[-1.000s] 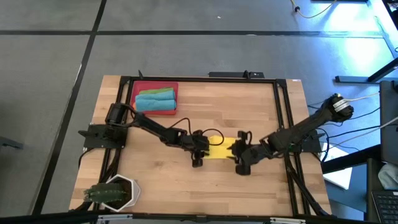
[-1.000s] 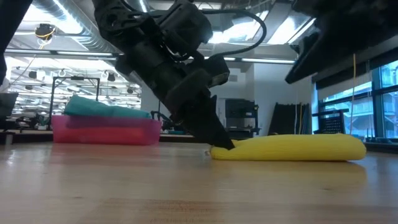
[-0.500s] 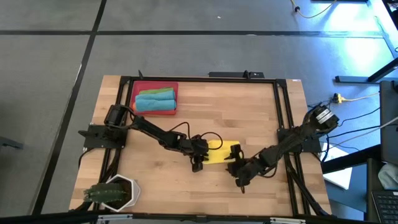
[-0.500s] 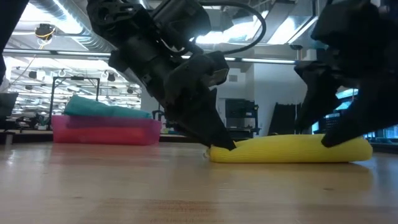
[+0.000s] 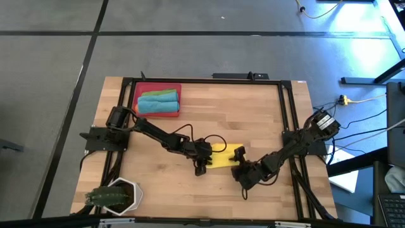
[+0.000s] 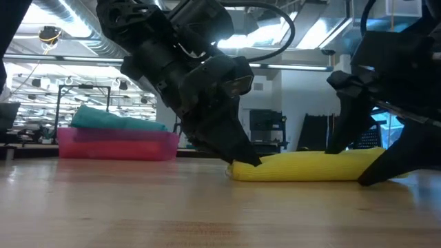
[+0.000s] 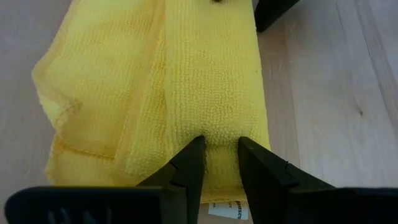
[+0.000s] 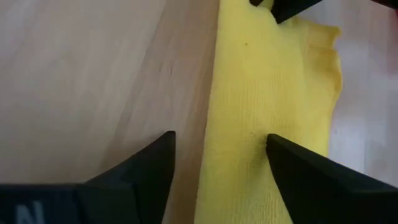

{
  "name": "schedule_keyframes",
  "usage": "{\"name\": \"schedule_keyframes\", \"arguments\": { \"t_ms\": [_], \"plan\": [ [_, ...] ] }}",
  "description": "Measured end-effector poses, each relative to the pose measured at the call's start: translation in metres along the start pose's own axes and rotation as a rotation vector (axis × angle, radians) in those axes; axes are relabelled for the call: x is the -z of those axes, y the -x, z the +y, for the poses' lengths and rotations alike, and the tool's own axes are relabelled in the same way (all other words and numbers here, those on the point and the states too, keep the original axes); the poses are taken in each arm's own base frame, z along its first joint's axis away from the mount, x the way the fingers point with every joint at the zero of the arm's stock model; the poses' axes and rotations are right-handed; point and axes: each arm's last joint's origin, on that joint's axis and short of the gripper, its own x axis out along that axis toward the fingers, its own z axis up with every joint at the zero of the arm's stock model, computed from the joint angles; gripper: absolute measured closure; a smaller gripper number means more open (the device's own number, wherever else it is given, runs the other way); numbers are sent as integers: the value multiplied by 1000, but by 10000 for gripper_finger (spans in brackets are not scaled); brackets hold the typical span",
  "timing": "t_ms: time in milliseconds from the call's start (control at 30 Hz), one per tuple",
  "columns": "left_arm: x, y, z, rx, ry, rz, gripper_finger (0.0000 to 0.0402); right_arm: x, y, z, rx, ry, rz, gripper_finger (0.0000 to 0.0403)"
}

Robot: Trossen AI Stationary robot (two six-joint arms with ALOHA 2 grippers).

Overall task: Roll microfiber towels into tight, uniform cylinder then place into a basket
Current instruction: Roll the yellow microfiber towel

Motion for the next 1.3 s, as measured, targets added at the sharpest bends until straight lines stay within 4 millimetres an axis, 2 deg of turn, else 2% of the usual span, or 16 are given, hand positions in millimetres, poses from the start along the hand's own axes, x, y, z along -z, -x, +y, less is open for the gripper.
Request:
{"name": "schedule_keyframes", "arguments": {
  "t_ms": [133,433,567,700,800,1000,1100,1300],
  "plan": [
    [0,0,0,-1,-3,1,305,1,-1,0,3,15,8,191],
    [1,0,-2,51,-31,15,305,5,-3,-1,17,28,34,335],
    [1,0,-4,54,-38,15,305,6,-4,-2,11,-32,43,384],
    [-2,8,-5,34,-75,11,305,6,-6,-6,-37,-127,60,388],
    [-10,21,-9,15,-128,-17,305,4,-5,-11,-91,-192,63,389],
    [-25,46,-15,-27,-196,-90,305,-3,10,-32,-302,-347,37,391],
    [-29,51,-20,-17,-247,-123,305,-8,18,-48,-378,-459,6,391],
    [-27,52,-34,10,-397,-148,305,-8,15,-67,-472,-622,31,391]
  ]
}}
